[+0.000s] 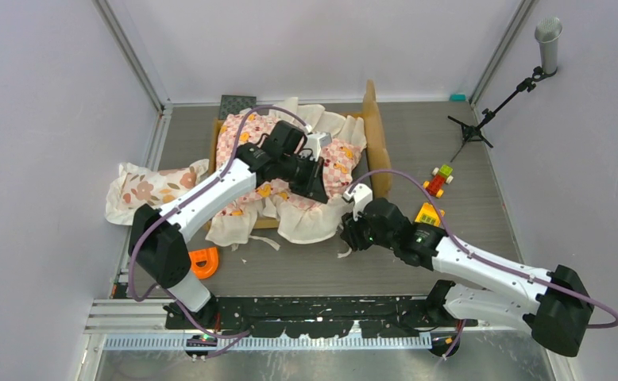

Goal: Set up the pet bed
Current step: Cross the ropes on the bed frame.

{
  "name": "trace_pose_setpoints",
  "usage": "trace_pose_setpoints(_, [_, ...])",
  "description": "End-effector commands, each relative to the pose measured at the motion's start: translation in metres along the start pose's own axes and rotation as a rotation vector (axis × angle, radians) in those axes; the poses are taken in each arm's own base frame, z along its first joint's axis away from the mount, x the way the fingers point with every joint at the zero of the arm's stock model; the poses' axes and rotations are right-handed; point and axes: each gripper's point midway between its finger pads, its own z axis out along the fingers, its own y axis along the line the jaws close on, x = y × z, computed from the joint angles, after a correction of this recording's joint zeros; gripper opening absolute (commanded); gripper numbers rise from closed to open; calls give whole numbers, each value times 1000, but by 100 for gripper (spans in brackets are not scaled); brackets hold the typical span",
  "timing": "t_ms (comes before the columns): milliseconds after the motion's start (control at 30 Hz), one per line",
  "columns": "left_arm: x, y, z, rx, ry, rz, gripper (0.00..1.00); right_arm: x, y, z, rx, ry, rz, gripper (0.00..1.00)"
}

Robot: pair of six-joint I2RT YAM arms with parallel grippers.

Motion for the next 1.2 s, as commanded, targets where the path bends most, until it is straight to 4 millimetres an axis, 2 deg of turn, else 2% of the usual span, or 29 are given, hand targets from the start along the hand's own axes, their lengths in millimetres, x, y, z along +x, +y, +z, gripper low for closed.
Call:
trace_pose_setpoints(0, [-5,-2,2,7,-28,19,0,-14,-4,-16,33,-61,38,43])
trace_pose_setpoints(233, [1,8,3,-34,-24,25,2,-29,-19,-40,112,-184,146,46])
trace_pose_setpoints(300, [3,9,3,-37,-19,31,11,-31,-20,-45,112,-208,161,46])
trace_pose_setpoints(433, [8,7,2,-49,-10,69,40,-33,-25,-54,129,-242,182,47])
trace_pose_setpoints(500, [14,4,4,-56,0,107,47,-35,-27,-60,140,-256,191,47])
trace_pose_setpoints(733, [31,-2,18,-114,38,230,50,-46,-37,-84,174,-345,248,47])
trace_pose_setpoints(900, [37,14,21,-231,36,299,58,-49,-38,-96,174,-373,264,47])
trace_pose_setpoints(1033, [32,30,20,-341,5,344,59,-46,-38,-97,170,-371,270,47])
trace_pose_setpoints(1167, [25,36,21,-413,-50,419,60,-47,-37,-96,162,-376,275,47])
